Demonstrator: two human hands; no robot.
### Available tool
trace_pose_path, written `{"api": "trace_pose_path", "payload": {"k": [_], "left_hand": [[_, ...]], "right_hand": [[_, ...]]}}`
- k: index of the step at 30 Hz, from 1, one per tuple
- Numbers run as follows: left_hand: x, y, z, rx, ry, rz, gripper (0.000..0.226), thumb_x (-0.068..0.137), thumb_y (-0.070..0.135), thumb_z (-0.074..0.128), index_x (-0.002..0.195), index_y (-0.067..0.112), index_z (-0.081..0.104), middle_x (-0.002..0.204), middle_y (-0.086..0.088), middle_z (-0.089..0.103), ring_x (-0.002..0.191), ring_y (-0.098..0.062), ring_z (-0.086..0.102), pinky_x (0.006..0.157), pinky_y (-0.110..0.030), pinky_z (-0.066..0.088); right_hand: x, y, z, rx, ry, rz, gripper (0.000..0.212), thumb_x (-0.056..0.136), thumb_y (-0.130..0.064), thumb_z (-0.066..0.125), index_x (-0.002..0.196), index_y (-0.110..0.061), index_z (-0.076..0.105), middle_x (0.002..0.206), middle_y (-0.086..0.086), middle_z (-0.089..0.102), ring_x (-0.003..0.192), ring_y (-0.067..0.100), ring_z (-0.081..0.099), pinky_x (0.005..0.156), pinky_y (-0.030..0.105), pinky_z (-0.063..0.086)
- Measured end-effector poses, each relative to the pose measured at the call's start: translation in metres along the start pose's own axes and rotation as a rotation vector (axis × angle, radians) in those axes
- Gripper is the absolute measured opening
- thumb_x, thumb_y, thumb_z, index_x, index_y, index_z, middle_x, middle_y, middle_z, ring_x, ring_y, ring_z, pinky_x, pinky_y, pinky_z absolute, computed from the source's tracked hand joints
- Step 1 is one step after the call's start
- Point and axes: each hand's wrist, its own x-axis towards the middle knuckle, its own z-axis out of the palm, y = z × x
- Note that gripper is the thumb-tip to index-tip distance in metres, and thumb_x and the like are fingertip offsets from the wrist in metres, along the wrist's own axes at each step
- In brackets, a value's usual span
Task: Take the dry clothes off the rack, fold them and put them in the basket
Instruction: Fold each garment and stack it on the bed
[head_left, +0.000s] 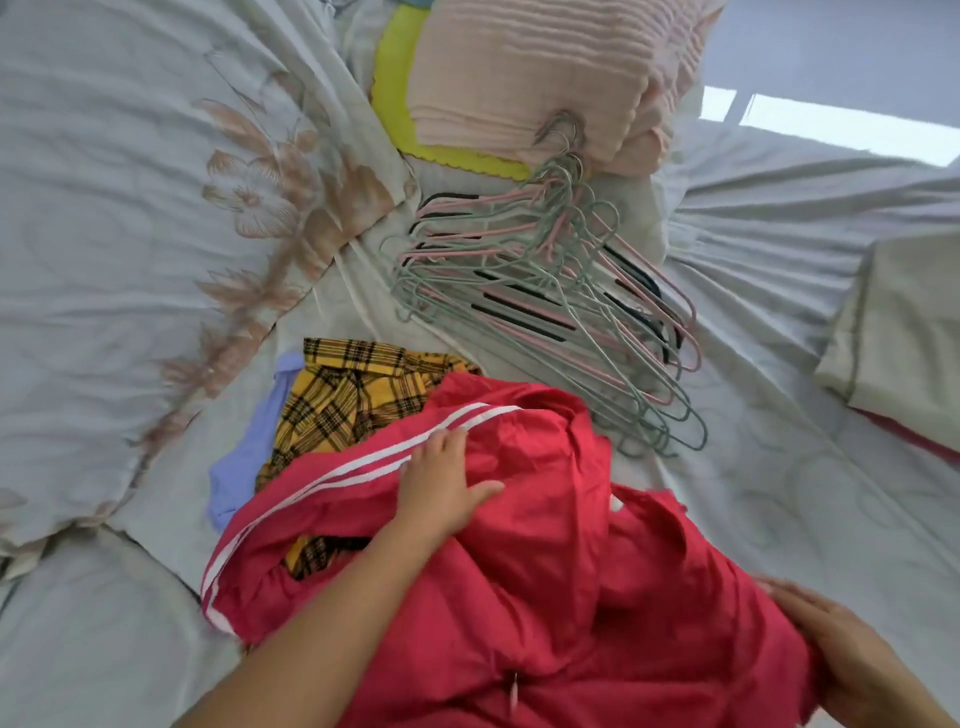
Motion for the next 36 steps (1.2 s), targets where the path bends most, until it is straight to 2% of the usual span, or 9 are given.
{"api": "trace_pose_path", "payload": {"k": [3,5,8,10,16,19,22,29,36], "left_hand": [[0.005,-0.008,0.016,-0.023,-0.104,-0.047,0.078,0.08,0.043,0.067,0.14,0.008,0.031,0.142,-0.013,0.036,0.132,-0.027,0.035,0.108,-0.034,0.029],[-0.014,-0.009,0.034,-0.053,0.097,0.133,0.066,0.081,0.042,0.06,0.132,0.003,0.042,0.134,-0.015,0.045,0.127,-0.026,0.039,0.105,-0.031,0.028],[-0.064,0.014,0.059,-0.155,0.205,0.416,0.048,0.078,0.056,0.049,0.107,0.019,0.057,0.103,0.0,0.062,0.098,-0.01,0.049,0.085,-0.024,0.037],[-0.097,0.025,0.081,0.008,0.115,0.585,0.049,0.07,0.072,0.041,0.092,0.033,0.059,0.086,0.016,0.062,0.08,-0.001,0.053,0.073,-0.02,0.037],[-0.099,0.009,0.097,0.088,0.034,0.549,0.041,0.042,0.044,0.068,0.077,0.036,0.049,0.062,0.019,0.055,0.06,0.001,0.052,0.058,-0.015,0.026],[-0.094,0.008,0.084,0.045,-0.023,0.54,0.032,0.055,0.039,0.06,0.08,0.032,0.041,0.062,0.017,0.056,0.066,0.0,0.045,0.059,-0.007,0.018],[-0.09,0.006,0.072,0.002,-0.032,0.529,0.022,0.067,0.035,0.054,0.086,0.032,0.043,0.072,0.008,0.062,0.075,-0.006,0.049,0.063,-0.021,0.03],[-0.14,0.033,0.077,0.153,0.323,0.735,0.017,0.071,0.035,0.049,0.086,0.028,0.05,0.08,0.009,0.055,0.077,-0.013,0.042,0.067,-0.027,0.028],[-0.132,0.052,0.083,0.175,0.283,0.68,0.025,0.069,0.037,0.046,0.092,0.028,0.046,0.071,0.01,0.057,0.074,-0.009,0.039,0.066,-0.027,0.027]], "right_hand": [[-0.022,-0.009,-0.041,0.007,0.153,-0.173,0.036,0.079,-0.038,0.069,0.1,-0.009,0.067,0.062,-0.001,0.071,0.051,0.006,0.064,0.048,0.017,0.051],[-0.022,-0.006,-0.068,-0.094,0.314,-0.242,0.064,0.047,-0.069,0.077,0.09,-0.022,0.071,0.073,-0.002,0.073,0.059,0.005,0.064,0.052,0.014,0.051],[-0.026,-0.005,-0.069,-0.174,0.44,-0.312,0.011,0.09,-0.029,0.06,0.094,-0.02,0.066,0.108,0.016,0.065,0.073,0.007,0.058,0.061,0.011,0.048],[-0.028,0.004,-0.051,-0.189,0.486,-0.387,0.015,0.094,-0.012,0.052,0.1,-0.013,0.065,0.099,0.015,0.062,0.069,-0.004,0.057,0.059,0.009,0.043],[-0.045,0.077,0.056,-0.279,-0.056,0.064,0.025,0.095,-0.02,0.05,0.076,-0.005,0.056,0.052,0.002,0.054,0.035,0.006,0.046,0.034,0.015,0.03],[-0.037,0.107,0.085,-0.515,-0.077,0.051,0.024,0.091,-0.026,0.058,0.074,-0.009,0.052,0.056,0.002,0.058,0.036,0.008,0.049,0.037,0.022,0.037],[-0.041,0.108,0.099,-0.346,-0.136,0.087,0.021,0.092,-0.014,0.056,0.072,-0.01,0.052,0.053,0.0,0.056,0.034,0.004,0.044,0.035,0.017,0.031],[-0.068,0.081,0.088,0.15,-0.306,0.311,0.021,0.087,-0.022,0.057,0.071,-0.009,0.054,0.048,-0.003,0.044,0.033,0.0,0.029,0.031,0.01,0.014],[-0.08,0.056,0.078,0.053,-0.371,0.295,0.025,0.093,-0.02,0.052,0.07,-0.011,0.052,0.046,-0.004,0.04,0.031,0.0,0.026,0.03,0.01,0.013]]}}
